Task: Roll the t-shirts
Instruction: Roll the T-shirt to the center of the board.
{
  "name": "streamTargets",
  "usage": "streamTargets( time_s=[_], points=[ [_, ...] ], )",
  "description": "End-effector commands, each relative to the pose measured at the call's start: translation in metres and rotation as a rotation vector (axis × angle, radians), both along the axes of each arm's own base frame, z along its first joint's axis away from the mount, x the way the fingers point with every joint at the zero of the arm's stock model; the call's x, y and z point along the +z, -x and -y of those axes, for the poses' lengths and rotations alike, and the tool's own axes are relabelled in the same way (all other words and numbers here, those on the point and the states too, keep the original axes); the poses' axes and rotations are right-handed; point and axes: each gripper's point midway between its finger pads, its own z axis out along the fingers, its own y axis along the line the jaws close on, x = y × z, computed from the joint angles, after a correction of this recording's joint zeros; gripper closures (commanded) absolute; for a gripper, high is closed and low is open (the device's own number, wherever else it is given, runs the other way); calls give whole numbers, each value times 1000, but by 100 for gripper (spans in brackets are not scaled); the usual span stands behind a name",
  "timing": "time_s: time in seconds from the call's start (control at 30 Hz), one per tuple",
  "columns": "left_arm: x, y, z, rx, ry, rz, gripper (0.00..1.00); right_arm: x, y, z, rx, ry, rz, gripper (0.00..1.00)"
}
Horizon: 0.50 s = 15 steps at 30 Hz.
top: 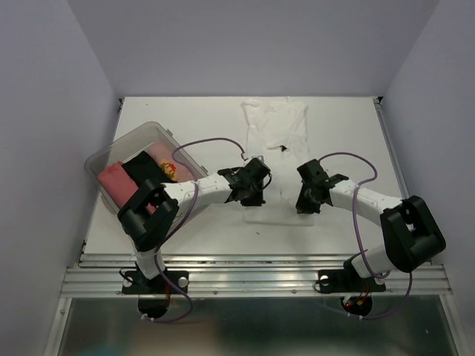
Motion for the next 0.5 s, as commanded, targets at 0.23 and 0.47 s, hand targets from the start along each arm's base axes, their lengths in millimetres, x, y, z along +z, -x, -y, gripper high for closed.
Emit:
streamTargets(
  time_s=[0.23,0.47],
  points=[
    [-8,2,-22,27,-76,25,100,34,-17,-2,26,-12,133,94],
    [8,-1,-16,13,-40,56,100,38,-13,22,-37,85,154,92]
  ],
)
